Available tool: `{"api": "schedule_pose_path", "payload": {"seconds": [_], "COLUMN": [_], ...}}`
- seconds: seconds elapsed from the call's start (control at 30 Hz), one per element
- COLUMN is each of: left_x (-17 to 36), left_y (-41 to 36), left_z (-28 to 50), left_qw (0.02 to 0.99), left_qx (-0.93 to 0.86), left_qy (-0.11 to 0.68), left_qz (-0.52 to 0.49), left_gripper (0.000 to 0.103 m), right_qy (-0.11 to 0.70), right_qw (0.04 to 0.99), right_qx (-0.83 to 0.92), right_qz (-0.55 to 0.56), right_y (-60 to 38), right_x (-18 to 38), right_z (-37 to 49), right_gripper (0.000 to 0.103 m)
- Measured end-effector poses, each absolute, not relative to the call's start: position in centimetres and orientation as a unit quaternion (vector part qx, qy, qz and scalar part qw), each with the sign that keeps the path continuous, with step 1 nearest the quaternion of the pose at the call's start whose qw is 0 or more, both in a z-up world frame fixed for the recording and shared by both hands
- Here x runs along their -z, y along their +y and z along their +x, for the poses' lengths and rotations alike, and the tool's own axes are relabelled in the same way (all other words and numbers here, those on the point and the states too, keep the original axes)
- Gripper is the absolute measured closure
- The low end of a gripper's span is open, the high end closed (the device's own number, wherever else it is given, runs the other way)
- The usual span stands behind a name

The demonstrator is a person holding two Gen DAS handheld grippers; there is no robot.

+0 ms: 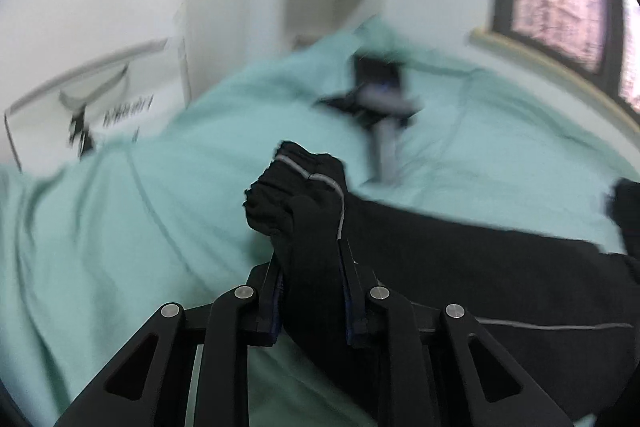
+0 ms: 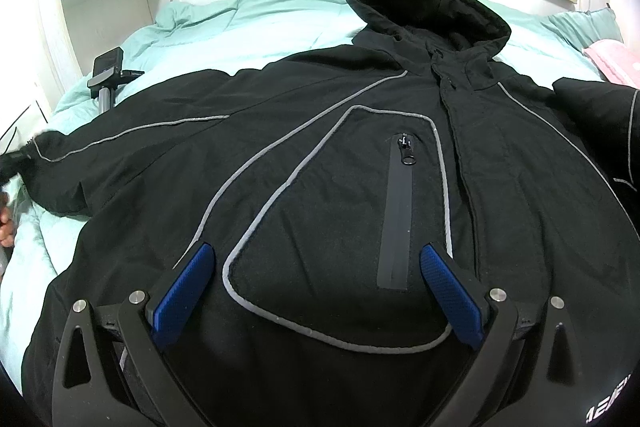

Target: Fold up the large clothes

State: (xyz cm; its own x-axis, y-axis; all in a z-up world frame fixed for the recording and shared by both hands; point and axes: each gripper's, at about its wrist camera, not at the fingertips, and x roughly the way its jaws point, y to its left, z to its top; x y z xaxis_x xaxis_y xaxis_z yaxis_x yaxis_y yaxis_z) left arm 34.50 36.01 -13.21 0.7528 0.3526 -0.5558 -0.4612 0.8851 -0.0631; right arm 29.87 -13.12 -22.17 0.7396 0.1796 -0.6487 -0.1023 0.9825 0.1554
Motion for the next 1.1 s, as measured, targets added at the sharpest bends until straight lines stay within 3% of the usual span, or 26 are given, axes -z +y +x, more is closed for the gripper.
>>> {"api": "schedule_pose_path", "payload": {"seconds": [0.23, 0.43, 0.7, 0.93, 1.03, 1.1], "left_x": [5.1, 4.1, 11.0, 18.7, 17.7, 16.3], "left_y": [21.9, 8.4, -8.1, -11.5, -10.2, -9.2], "left_z": [31.8, 33.2, 34.9, 37.4, 36.7, 36.7], "left_qw": [0.974, 0.967, 0.921, 0.873, 0.857, 0.846], "left_qx": [-0.072, 0.062, 0.179, 0.187, 0.232, 0.253], "left_qy": [0.211, 0.247, 0.344, 0.447, 0.460, 0.468], "left_qz": [-0.038, -0.017, 0.036, 0.052, 0.023, -0.016], "left_gripper": [0.084, 0.084, 0.084, 0.082, 0.054, 0.050], "right_qy": [0.322, 0.311, 0.300, 0.358, 0.384, 0.400], "right_qw": [0.941, 0.945, 0.951, 0.931, 0.921, 0.914], "right_qx": [-0.057, -0.026, 0.030, 0.034, 0.014, -0.007], "right_qz": [0.082, 0.100, 0.066, 0.069, 0.067, 0.071], "right_y": [-14.4, -17.7, -24.1, -28.3, -28.8, -28.7], "right_x": [20.9, 16.9, 13.5, 15.5, 16.2, 16.2], "right_z": [28.5, 25.0, 20.0, 20.0, 20.9, 22.1], "right_gripper": [0.000, 0.000, 0.000, 0.000, 0.000, 0.000]}}
